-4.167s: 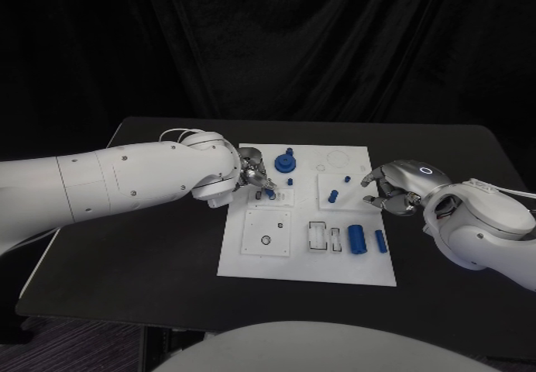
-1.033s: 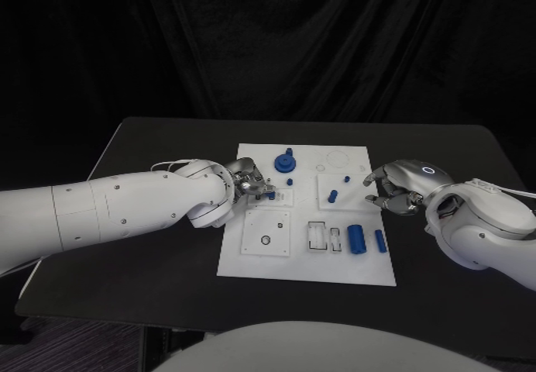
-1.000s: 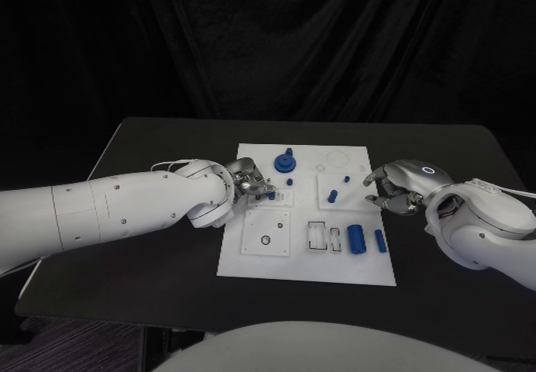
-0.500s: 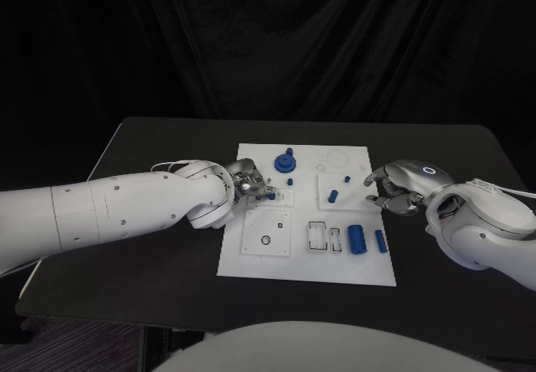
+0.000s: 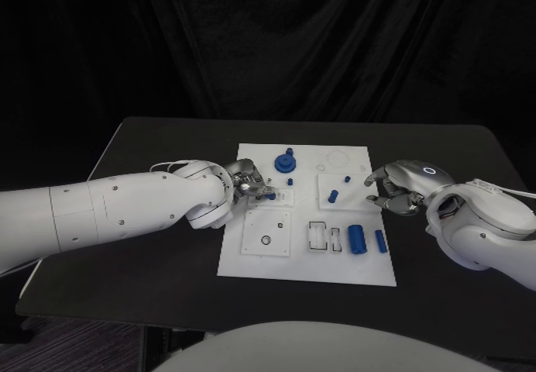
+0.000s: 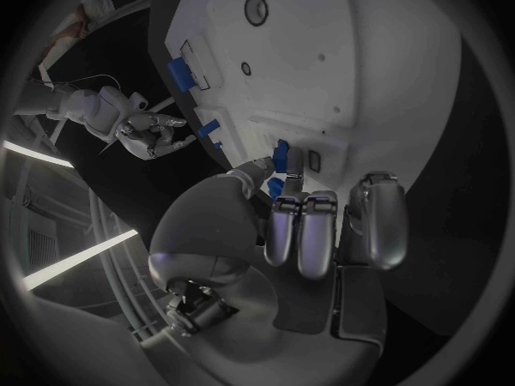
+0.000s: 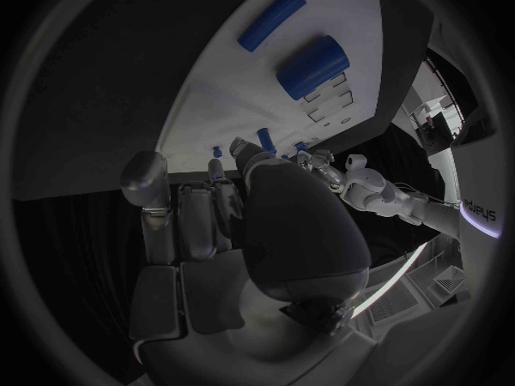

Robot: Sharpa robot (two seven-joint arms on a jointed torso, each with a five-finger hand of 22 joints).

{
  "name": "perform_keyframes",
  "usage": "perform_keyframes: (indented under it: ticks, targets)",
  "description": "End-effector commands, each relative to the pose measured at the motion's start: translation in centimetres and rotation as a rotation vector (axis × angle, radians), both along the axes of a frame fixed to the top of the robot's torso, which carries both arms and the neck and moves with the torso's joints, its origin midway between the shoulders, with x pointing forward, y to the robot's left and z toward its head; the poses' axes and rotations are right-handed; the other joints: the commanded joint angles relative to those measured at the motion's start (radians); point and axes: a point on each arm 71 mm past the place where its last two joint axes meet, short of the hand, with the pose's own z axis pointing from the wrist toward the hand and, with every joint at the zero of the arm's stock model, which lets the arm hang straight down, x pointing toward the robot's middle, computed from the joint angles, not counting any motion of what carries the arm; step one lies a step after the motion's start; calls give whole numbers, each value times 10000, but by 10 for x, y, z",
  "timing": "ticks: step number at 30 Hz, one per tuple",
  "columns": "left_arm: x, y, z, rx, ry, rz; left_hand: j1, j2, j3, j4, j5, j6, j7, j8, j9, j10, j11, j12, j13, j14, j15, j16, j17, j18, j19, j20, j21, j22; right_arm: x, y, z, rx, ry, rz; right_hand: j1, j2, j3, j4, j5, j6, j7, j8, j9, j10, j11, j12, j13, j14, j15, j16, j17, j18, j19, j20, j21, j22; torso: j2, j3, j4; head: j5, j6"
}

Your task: Assemble the parts on the task board

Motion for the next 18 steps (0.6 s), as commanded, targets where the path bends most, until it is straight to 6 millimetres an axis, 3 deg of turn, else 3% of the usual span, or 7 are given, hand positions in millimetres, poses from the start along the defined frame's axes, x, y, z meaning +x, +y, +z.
perform_keyframes:
  ticks: [1, 4, 6, 10, 12, 18]
  targets:
    - [-3, 0, -7, 144, 367, -115, -64, 96, -27, 90, -129, 0, -16, -88, -28, 1018, -17, 35, 2633, 1040, -5, 27, 2635, 54, -57, 12, -48, 1841, 0, -1, -1, -59, 21, -170, 27, -30, 44, -11, 21, 37, 18, -44, -12, -37, -6, -7, 312, -47, 21, -13, 658, 93, -45, 3, -8, 1159, -2, -5, 2, 12, 2]
    - [-3, 0, -7, 161, 388, -123, -279, 119, -255, 342, -883, -31, 12, -187, -102, 1018, 14, 35, 2633, 1040, 22, 27, 2635, 60, -74, 41, -97, 1830, 0, -1, -1, -57, 20, -167, 39, -33, 53, -21, 30, 33, 21, -51, -22, -41, -6, -9, 308, -46, 20, -12, 658, 93, -45, 3, -11, 1159, -3, -3, 3, 16, 2]
    - [-3, 0, -7, 188, 428, -139, -650, 61, -656, 751, -1480, -209, 139, -450, -279, 1018, 115, 35, 2633, 1040, 101, 27, 2635, 75, -125, 97, -199, 1803, 0, -1, -1, -58, 22, -163, 39, -33, 53, -21, 30, 33, 21, -51, -22, -41, -6, -9, 308, -46, 20, -12, 658, 93, -45, 3, -11, 1159, -2, -3, 1, 21, 2]
    - [-3, 0, -9, 294, 584, -203, -1226, -64, -1459, 1459, -2308, -568, 367, -1004, -762, 1018, 315, 35, 2633, 1040, 275, 27, 2635, 106, -210, 236, -364, 1760, 0, -1, -1, -58, 25, -156, 39, -33, 53, -21, 30, 33, 21, -51, -22, -41, -6, -9, 308, -46, 20, -12, 658, 93, -45, 3, -11, 1159, -1, -3, -1, 19, 2]
    - [-3, 0, -9, 323, 629, -233, -1380, -50, -1965, 1805, -2500, -603, 440, -1226, -1120, 1018, 392, 35, 2633, 1040, 352, 27, 2635, 127, -250, 322, -440, 1742, 0, -1, -1, -58, 26, -154, 39, -33, 53, -21, 30, 33, 21, -51, -22, -41, -6, -9, 308, -46, 20, -12, 658, 93, -45, 3, -11, 1159, -3, -2, 3, 13, 2]
    - [-2, 1, -10, 382, 711, -279, -1606, -34, -2819, 2351, -2512, -592, 510, -1448, -1564, 1018, 466, 35, 2633, 1040, 420, 27, 2635, 145, -290, 405, -514, 1726, 0, -1, -1, -63, 33, -153, 35, -38, 54, -20, 31, 34, 23, -53, -27, -36, -4, -5, 312, -45, 21, -11, 659, 94, -46, 3, -16, 1158, -1, -2, -2, 17, 2]
